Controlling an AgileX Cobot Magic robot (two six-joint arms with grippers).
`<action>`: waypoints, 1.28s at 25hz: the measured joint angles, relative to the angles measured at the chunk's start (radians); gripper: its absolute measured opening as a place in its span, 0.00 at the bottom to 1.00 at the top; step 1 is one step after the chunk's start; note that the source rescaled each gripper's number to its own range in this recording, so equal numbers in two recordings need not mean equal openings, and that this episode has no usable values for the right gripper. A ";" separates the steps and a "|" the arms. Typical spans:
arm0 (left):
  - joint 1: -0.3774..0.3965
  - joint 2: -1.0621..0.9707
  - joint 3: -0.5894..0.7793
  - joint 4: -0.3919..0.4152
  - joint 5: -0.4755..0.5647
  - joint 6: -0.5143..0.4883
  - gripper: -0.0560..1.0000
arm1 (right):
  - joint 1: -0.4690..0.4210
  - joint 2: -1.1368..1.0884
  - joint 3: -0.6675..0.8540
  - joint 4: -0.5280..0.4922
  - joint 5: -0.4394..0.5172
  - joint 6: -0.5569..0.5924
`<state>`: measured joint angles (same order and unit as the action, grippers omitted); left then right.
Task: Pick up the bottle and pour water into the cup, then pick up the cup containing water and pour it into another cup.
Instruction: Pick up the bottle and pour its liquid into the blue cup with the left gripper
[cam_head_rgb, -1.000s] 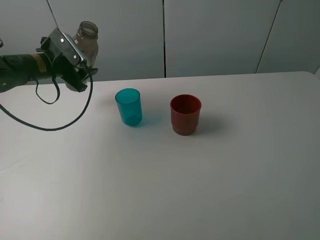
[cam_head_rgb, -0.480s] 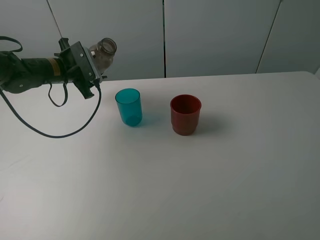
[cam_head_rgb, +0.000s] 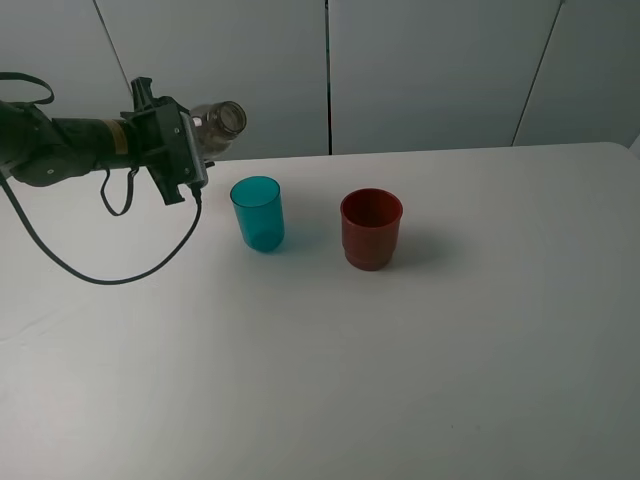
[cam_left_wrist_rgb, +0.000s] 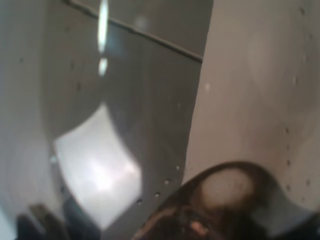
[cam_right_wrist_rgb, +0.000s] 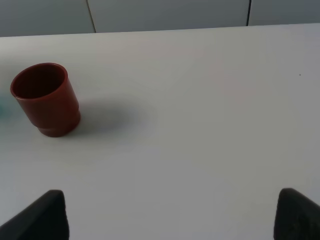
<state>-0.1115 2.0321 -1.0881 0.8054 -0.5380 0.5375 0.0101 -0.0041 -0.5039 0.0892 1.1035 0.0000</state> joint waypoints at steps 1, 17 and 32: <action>-0.007 0.000 0.000 0.000 0.002 0.018 0.06 | 0.000 0.000 0.000 0.000 0.000 0.000; -0.014 0.000 -0.002 -0.078 0.050 0.255 0.06 | 0.000 0.000 0.000 0.000 0.000 0.000; -0.017 0.000 -0.002 -0.209 0.054 0.474 0.06 | 0.000 0.000 0.000 0.000 0.000 0.000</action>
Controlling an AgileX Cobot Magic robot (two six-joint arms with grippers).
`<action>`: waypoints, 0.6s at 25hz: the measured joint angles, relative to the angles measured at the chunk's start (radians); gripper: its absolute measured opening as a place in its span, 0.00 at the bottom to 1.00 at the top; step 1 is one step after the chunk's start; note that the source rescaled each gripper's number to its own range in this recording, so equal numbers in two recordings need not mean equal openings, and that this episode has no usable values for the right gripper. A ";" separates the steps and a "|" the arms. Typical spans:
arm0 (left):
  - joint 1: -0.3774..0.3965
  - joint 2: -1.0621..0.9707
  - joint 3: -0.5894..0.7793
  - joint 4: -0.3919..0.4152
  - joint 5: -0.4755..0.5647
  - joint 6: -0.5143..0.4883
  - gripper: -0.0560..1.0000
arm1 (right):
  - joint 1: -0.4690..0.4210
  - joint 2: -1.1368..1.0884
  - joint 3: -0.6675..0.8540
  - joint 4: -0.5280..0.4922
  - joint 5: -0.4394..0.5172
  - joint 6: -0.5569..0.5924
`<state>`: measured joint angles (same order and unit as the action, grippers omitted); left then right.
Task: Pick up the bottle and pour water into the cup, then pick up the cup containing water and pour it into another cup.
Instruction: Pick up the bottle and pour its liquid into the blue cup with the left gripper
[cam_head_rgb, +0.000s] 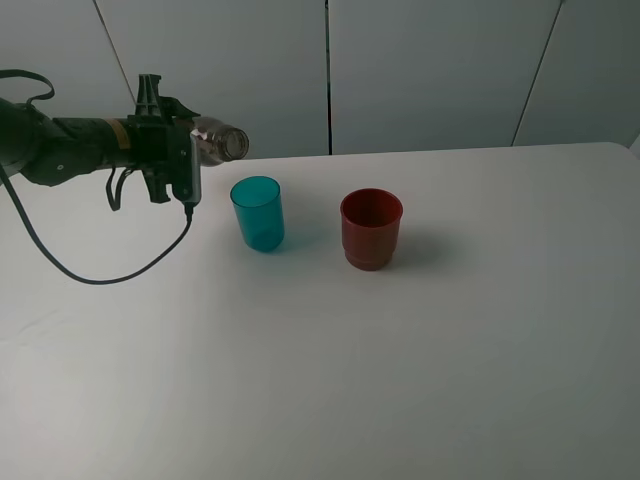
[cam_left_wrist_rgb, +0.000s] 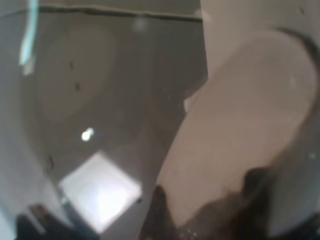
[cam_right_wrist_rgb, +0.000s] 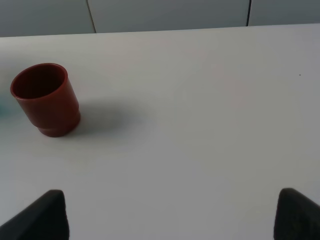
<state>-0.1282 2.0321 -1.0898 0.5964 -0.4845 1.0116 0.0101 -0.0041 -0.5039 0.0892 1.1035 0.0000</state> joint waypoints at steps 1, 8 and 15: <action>0.000 0.000 0.000 -0.010 0.004 0.016 0.06 | 0.000 0.000 0.000 0.000 0.000 0.000; 0.000 0.000 0.000 -0.042 0.012 0.064 0.06 | 0.000 0.000 0.000 0.000 0.000 0.000; -0.010 0.000 0.000 -0.056 0.014 0.066 0.06 | 0.000 0.000 0.000 0.000 0.000 0.000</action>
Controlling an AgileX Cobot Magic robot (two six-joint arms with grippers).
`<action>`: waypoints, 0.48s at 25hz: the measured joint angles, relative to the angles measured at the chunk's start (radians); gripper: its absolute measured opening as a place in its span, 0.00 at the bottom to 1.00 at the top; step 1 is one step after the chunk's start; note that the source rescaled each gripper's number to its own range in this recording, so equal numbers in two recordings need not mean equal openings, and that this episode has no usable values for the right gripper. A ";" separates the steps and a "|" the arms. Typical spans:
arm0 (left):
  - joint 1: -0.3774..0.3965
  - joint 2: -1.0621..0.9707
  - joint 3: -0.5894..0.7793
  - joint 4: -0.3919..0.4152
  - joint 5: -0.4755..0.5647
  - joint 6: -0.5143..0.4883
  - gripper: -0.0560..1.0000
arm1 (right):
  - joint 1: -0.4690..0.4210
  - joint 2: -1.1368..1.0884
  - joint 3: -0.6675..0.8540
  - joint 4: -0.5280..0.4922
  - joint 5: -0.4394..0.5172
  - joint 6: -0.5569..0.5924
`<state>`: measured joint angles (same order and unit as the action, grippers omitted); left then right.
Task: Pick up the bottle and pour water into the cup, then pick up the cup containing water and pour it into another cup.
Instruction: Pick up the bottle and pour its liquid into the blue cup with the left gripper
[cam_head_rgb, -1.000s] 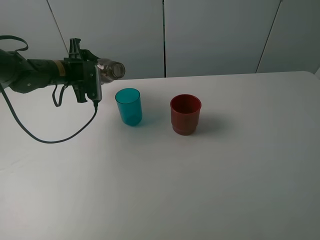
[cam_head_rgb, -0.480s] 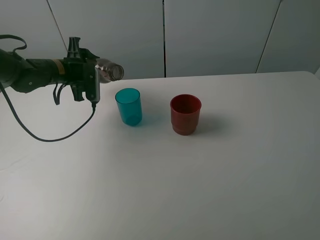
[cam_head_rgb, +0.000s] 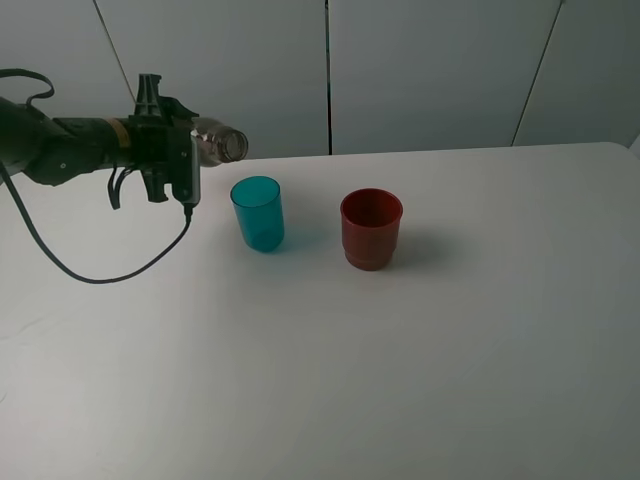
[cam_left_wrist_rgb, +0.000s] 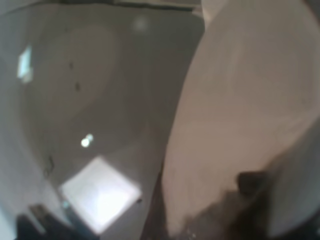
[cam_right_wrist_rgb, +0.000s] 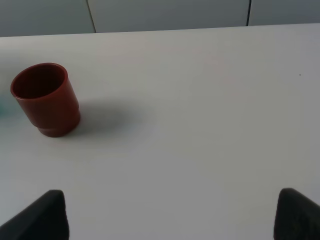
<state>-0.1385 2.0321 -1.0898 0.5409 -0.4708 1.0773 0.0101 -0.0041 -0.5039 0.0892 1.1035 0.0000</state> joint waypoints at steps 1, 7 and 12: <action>-0.002 0.000 0.000 0.000 0.000 0.006 0.06 | 0.000 0.000 0.000 0.000 0.000 0.000; -0.015 0.000 0.000 -0.004 0.013 0.042 0.06 | 0.000 0.000 0.000 0.000 0.000 0.000; -0.019 0.000 0.000 -0.010 0.017 0.064 0.06 | 0.000 0.000 0.000 0.000 0.000 0.000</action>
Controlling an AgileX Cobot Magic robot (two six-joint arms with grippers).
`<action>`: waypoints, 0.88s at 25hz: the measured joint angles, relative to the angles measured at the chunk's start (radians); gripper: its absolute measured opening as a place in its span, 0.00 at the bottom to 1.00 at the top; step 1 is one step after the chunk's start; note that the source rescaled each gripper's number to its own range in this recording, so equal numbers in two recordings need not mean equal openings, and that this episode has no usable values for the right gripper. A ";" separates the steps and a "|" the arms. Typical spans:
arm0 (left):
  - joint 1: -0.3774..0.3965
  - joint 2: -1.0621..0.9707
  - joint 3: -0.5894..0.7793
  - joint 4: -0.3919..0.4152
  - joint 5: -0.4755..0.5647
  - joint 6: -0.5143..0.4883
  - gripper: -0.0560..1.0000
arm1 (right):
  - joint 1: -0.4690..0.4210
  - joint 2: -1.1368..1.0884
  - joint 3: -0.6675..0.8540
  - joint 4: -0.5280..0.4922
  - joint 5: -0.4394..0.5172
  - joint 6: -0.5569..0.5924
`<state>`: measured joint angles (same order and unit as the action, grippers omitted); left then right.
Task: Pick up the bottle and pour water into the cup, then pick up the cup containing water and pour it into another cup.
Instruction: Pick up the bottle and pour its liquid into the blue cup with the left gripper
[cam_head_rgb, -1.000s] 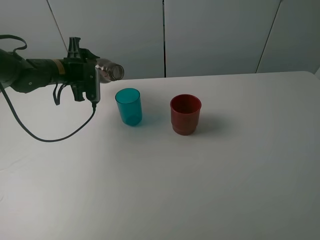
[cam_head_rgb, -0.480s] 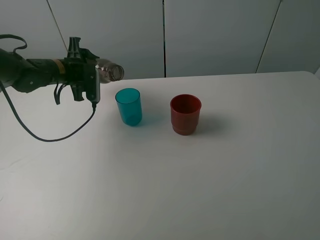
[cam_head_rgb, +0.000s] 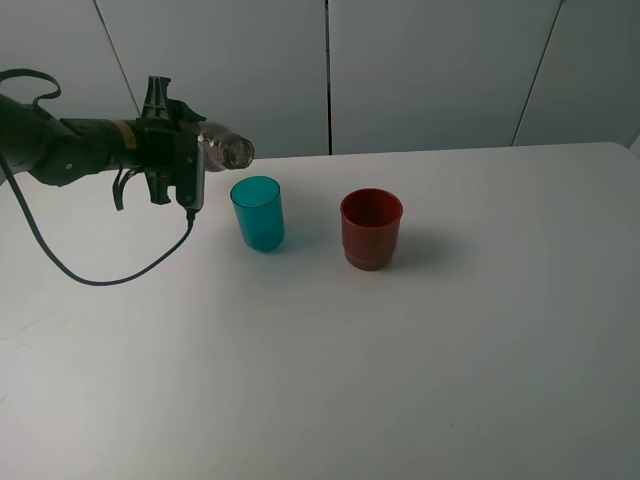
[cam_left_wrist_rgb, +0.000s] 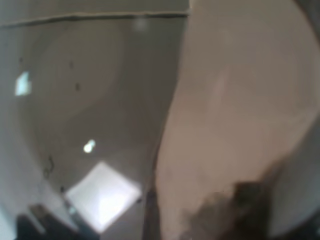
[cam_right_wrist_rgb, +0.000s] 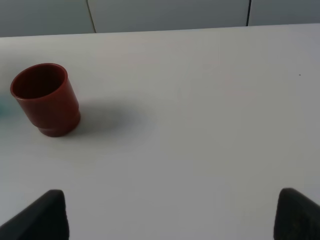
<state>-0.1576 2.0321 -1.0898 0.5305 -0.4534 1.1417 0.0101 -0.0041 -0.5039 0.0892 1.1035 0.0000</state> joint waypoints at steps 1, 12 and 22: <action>-0.001 0.000 0.000 -0.009 0.002 0.017 0.06 | 0.000 0.000 0.000 0.000 0.000 0.000; -0.010 0.000 0.000 -0.082 0.000 0.127 0.06 | 0.000 0.000 0.000 0.000 0.000 0.000; -0.017 0.000 0.000 -0.109 -0.020 0.217 0.06 | 0.000 0.000 0.000 0.000 0.000 0.000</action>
<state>-0.1747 2.0321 -1.0898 0.4217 -0.4735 1.3583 0.0101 -0.0041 -0.5039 0.0892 1.1035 0.0000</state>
